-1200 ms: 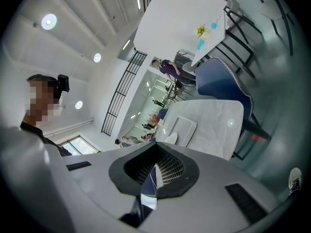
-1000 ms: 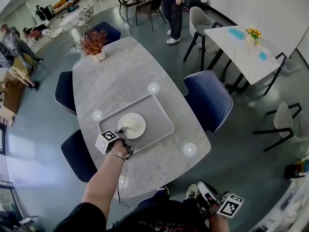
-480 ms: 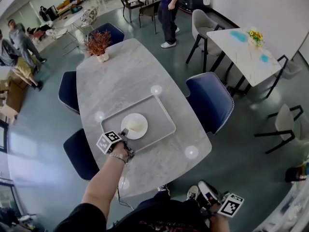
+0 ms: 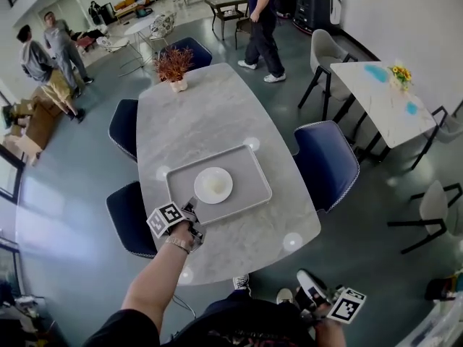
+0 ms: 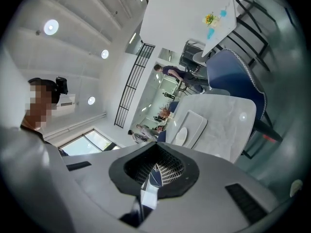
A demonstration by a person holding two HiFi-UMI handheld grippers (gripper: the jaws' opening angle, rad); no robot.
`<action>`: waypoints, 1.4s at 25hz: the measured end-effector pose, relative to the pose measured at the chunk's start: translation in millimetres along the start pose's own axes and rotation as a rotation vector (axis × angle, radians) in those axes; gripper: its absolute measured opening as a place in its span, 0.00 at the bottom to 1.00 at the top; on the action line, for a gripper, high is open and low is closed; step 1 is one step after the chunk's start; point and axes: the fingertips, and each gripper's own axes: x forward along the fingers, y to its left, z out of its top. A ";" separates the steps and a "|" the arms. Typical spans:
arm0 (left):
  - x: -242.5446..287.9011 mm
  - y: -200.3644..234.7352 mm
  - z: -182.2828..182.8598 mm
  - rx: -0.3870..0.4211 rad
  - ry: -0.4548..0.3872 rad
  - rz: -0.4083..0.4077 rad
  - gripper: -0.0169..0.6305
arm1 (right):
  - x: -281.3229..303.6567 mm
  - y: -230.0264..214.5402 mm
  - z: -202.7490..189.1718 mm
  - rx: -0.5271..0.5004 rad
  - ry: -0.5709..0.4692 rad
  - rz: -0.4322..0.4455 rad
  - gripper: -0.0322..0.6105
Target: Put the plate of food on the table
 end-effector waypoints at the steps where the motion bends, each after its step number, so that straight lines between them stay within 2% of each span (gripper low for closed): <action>1: -8.7 -5.8 -4.0 0.004 -0.008 -0.020 0.04 | -2.4 1.1 2.5 -0.007 0.018 0.013 0.07; 5: -50.1 -32.9 -30.8 0.012 -0.043 -0.121 0.04 | -12.2 6.9 8.3 -0.020 0.106 0.080 0.07; 9: -95.4 -62.4 -63.6 0.088 -0.074 -0.202 0.04 | -23.2 15.0 6.8 0.001 0.199 0.155 0.07; 13: -137.4 -86.6 -114.6 0.163 -0.080 -0.256 0.04 | -45.1 13.5 5.7 -0.021 0.294 0.207 0.07; 16: -166.5 -100.8 -157.8 0.163 -0.088 -0.290 0.03 | -63.2 6.7 4.7 -0.086 0.366 0.226 0.07; 21: -206.3 -115.3 -232.7 0.154 -0.083 -0.320 0.04 | -89.0 7.3 -11.5 -0.034 0.449 0.277 0.07; 27: -252.6 -116.7 -292.9 0.129 -0.068 -0.295 0.03 | -94.3 18.1 -38.8 -0.035 0.541 0.327 0.07; 30: -270.3 -120.5 -315.8 0.096 -0.069 -0.335 0.04 | -96.3 21.3 -49.4 -0.085 0.576 0.327 0.07; 35: -300.7 -139.0 -346.0 0.122 -0.036 -0.457 0.04 | -99.1 33.7 -80.0 -0.057 0.611 0.352 0.07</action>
